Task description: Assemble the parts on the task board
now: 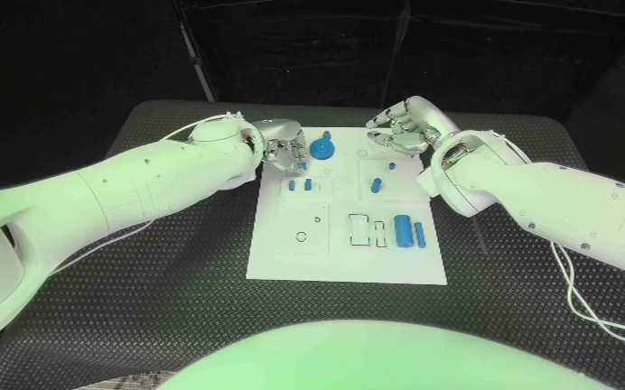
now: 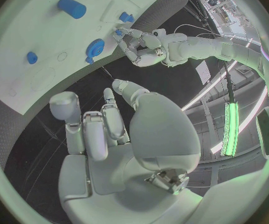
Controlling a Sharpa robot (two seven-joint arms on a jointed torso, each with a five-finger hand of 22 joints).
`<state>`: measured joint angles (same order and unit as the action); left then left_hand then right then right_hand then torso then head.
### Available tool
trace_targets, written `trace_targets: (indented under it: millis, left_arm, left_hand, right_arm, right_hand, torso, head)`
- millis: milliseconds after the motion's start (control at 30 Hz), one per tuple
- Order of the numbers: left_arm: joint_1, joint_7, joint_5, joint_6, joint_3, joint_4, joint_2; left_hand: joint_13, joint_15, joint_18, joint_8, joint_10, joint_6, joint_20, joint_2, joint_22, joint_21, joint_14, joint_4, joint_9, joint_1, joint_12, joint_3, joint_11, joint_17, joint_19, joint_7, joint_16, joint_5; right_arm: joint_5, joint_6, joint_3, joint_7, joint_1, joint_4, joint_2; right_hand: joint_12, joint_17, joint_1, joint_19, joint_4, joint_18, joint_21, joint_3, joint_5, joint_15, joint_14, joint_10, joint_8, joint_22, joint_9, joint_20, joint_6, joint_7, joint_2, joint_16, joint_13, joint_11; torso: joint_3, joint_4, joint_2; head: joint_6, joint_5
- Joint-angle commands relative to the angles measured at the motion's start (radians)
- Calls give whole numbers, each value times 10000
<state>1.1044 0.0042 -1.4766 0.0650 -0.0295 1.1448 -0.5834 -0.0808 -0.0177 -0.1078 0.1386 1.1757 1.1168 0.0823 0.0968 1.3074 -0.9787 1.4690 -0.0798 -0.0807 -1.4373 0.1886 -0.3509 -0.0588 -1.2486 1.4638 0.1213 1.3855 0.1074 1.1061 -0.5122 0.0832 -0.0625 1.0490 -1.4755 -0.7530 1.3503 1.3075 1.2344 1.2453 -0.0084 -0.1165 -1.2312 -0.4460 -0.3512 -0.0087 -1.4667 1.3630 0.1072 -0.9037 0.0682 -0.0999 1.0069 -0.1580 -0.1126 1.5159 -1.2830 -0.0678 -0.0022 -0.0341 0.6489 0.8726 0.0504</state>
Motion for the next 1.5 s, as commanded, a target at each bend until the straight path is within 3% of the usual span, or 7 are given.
trace_targets:
  millis: [33,300,500,1167,1500]
  left_arm:
    - [6,-39,33,-99,-3,44,-16]
    - [5,42,33,-33,-1,86,-36]
    - [4,83,33,1,1,94,-29]
    - [-15,38,33,-17,4,83,-55]
    - [-55,-25,33,72,3,163,-268]
  left_hand:
    - [14,8,173,-71,44,6,-3,12,1333,-25,324,-4,3,92,-57,-58,-51,11,68,33,-10,-23]
    - [11,36,182,-175,18,-77,16,128,1367,-74,313,-18,29,196,-155,-76,-81,41,69,67,-14,-28]
    - [-13,49,182,-476,59,-442,38,228,1401,-99,303,-39,119,293,-260,-169,-89,74,62,97,-10,-26]
    - [-41,66,181,-711,104,-735,54,348,1416,-99,291,-59,156,391,-353,-228,-125,122,54,180,-13,-31]
    - [-41,130,184,-784,28,-1046,98,430,1415,-71,282,-39,171,403,-484,-308,-202,151,42,274,-8,-27]
  right_arm:
    - [-8,31,8,78,18,-10,8]
    - [-8,32,8,78,18,-1,15]
    - [-8,34,8,77,18,5,20]
    - [-7,62,8,38,18,6,-10]
    - [-6,219,8,-58,19,71,-58]
  right_hand:
    - [24,1563,72,-61,6,-98,62,46,-42,-1,-797,-13,34,10,-1,27,-55,24,-1,-65,-14,10]
    - [24,1563,72,-61,6,-98,62,46,-42,-1,-797,-13,34,10,-1,27,-55,24,-1,-65,-14,10]
    - [24,1563,72,-61,6,-98,62,46,-42,-1,-797,-13,34,10,-1,27,-55,24,-1,-65,-14,10]
    - [-14,1530,85,-82,4,-106,83,54,-47,-2,-790,-52,38,50,-1,27,-61,24,-2,-84,37,11]
    - [-441,1417,126,-296,-10,-167,291,66,-54,20,-757,-497,3,405,-16,13,-174,-12,-52,-154,540,-19]
  torso:
    - [-1,-5,-4]
    - [-1,-2,5]
    - [1,4,7]
    - [2,5,-1]
    - [-7,-6,1]
  head:
    - [0,7]
    - [0,21]
    - [0,26]
    - [0,12]
    - [0,-11]
